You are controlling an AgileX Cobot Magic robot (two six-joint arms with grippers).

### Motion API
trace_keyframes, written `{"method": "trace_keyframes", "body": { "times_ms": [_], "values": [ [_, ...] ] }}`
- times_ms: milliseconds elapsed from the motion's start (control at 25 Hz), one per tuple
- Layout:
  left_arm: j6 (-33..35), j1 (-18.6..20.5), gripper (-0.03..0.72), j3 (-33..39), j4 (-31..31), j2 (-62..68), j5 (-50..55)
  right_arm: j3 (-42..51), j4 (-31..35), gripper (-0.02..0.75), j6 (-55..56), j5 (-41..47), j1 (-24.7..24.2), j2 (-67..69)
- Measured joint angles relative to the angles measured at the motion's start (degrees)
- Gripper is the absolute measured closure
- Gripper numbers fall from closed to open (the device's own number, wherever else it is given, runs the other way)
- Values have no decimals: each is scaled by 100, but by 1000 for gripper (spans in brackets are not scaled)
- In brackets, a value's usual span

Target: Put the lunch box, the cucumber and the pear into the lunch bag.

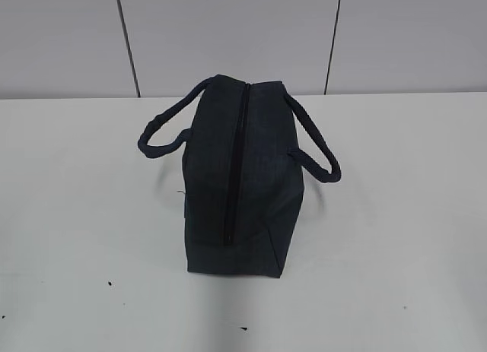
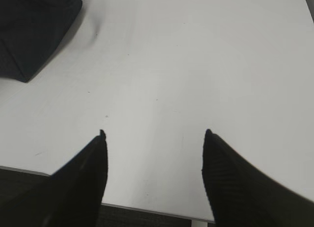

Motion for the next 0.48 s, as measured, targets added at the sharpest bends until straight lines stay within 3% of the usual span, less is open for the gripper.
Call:
{"method": "trace_keyframes", "body": {
  "times_ms": [480],
  "values": [
    [0,0,253,0,0,0,0,0,0,266,0,0,0,0]
  ]
}}
